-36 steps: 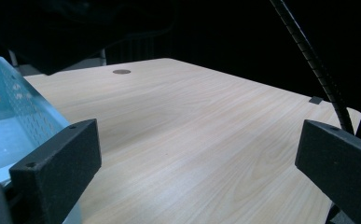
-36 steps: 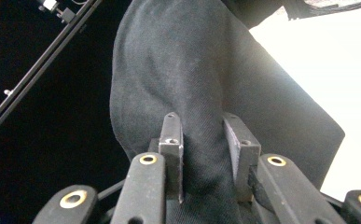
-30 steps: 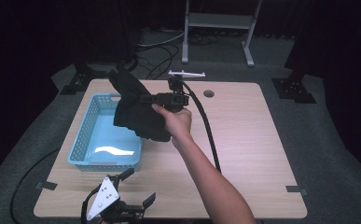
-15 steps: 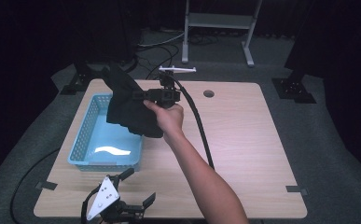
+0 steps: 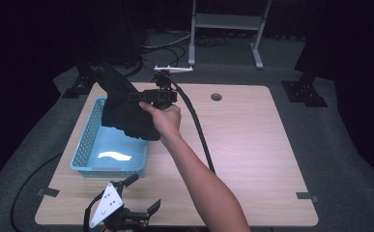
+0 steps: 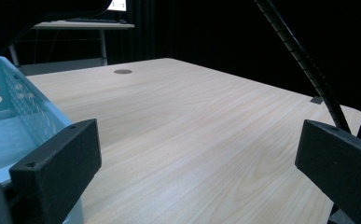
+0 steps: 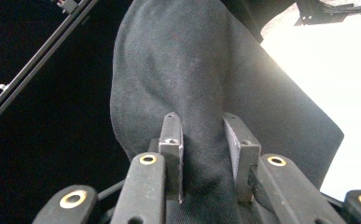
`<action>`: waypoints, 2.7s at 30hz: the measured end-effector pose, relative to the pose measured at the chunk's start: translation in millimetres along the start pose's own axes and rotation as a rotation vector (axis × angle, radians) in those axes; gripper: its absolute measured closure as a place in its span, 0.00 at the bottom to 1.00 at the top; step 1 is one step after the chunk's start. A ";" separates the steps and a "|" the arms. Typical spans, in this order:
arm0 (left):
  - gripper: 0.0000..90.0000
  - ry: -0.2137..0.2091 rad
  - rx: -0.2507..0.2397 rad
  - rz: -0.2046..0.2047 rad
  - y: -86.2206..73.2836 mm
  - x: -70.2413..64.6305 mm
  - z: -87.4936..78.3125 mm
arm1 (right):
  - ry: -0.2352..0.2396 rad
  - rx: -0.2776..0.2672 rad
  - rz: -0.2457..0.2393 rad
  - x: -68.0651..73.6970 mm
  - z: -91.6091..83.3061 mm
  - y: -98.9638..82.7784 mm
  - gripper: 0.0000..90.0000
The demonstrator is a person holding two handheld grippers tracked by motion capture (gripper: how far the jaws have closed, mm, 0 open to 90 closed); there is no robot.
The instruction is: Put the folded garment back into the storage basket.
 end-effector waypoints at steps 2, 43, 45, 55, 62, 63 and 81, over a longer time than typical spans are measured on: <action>0.00 0.001 0.000 0.000 0.0 0.0 -0.2 | 0.001 0.009 0.001 3.1 4.9 0.3 0.81; 0.00 -0.007 0.013 0.002 -1.4 -1.3 1.8 | 0.013 0.059 0.030 8.3 58.8 -20.1 0.80; 0.00 -0.006 0.012 0.003 -1.3 -1.4 1.8 | 0.015 0.059 0.032 7.2 61.6 -22.0 0.80; 0.00 0.001 0.004 -0.006 -1.4 0.9 0.1 | 0.010 0.073 0.046 1.7 72.6 -30.7 0.80; 0.00 -0.005 0.011 -0.001 -1.7 -0.4 1.5 | 0.016 0.080 0.051 2.1 78.4 -33.8 0.80; 0.00 -0.004 0.010 -0.002 -1.7 -0.1 1.2 | 0.017 0.081 0.053 2.2 79.2 -34.2 0.80; 0.00 0.001 0.013 -0.005 -2.3 2.7 -0.5 | -0.010 0.077 0.066 -4.6 89.7 -41.0 0.80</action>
Point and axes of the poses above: each handheld gripper's, and its own axes: z roughly forward along the jaws, y roughly out of its top, x roughly to its left, the point moved 3 cm from there along z, roughly forward along the jaws, and after that the axes turned 15 degrees about -y, right-handed, at the moved point
